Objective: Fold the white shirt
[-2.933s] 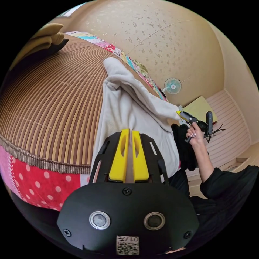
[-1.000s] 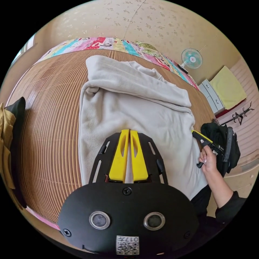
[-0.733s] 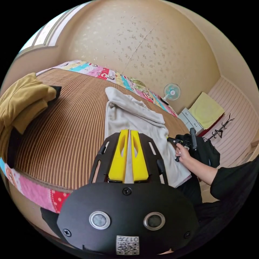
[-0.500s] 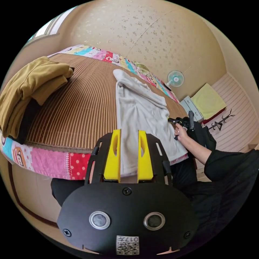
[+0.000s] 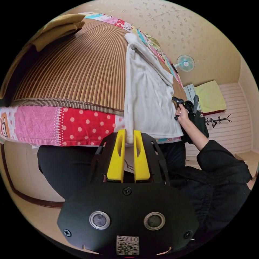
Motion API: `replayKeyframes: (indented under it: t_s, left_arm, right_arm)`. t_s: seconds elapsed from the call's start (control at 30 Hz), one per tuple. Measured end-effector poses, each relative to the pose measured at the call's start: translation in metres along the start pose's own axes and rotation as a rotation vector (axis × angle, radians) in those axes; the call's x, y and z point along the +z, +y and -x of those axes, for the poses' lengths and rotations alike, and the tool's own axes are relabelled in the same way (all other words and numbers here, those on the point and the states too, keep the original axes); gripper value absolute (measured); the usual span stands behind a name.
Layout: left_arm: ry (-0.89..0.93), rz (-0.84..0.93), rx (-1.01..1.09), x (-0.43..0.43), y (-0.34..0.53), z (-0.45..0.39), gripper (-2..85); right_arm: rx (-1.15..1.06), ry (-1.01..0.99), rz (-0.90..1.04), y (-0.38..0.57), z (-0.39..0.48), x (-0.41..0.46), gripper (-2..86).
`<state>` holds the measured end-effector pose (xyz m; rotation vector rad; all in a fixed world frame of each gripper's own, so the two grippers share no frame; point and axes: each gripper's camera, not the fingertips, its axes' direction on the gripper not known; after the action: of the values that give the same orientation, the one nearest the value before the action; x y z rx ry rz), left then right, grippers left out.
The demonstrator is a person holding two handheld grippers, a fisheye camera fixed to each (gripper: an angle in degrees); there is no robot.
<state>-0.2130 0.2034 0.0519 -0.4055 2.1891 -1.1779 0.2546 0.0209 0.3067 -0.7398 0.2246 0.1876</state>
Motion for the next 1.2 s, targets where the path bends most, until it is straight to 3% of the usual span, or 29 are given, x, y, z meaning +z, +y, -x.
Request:
replayKeyframes:
  t_s: [0.1,0.23,0.37,0.5,0.7,0.8,0.9,1.0,1.1,1.2]
  left_arm:
    - [0.021,-0.007,0.102,-0.021,-0.001,-0.023,5.1]
    - [-0.229,0.095,0.152,-0.008,-0.004,-0.049,5.1]
    - [-0.152,0.059,0.095,-0.007,-0.01,-0.048,6.2]
    - [-0.034,0.042,0.04,-0.009,-0.013,-0.032,7.0]
    - [-0.006,0.108,-0.011,-0.001,-0.024,-0.039,6.4]
    - [-0.01,0.121,0.123,-0.01,-0.029,-0.077,5.2]
    - [0.058,0.05,0.255,-0.037,-0.02,-0.106,5.0]
    - [-0.098,0.165,0.195,-0.023,-0.019,-0.104,5.0]
    - [-0.118,0.264,0.159,0.007,-0.018,-0.104,6.0]
    - [-0.114,0.206,0.142,0.003,-0.008,-0.11,7.6]
  right_arm:
    - [-0.051,0.0,0.059,-0.006,0.004,-0.016,0.6]
    - [-0.22,-0.103,-0.057,0.04,0.0,-0.089,1.1]
    - [-0.282,-0.092,-0.037,0.092,-0.01,-0.139,2.7]
    - [-0.237,-0.276,-0.117,0.146,-0.05,-0.179,7.1]
    - [-0.083,-0.349,0.144,0.176,-0.068,-0.132,6.6]
    - [-0.046,-0.302,0.17,0.186,-0.057,-0.129,4.5]
    - [-0.098,-0.227,-0.006,0.19,-0.039,-0.174,3.7]
    - [-0.138,-0.128,0.088,0.188,-0.027,-0.164,3.5]
    - [-0.103,-0.126,0.206,0.19,-0.029,-0.135,3.6]
    - [-0.048,-0.165,0.145,0.189,-0.035,-0.149,4.2]
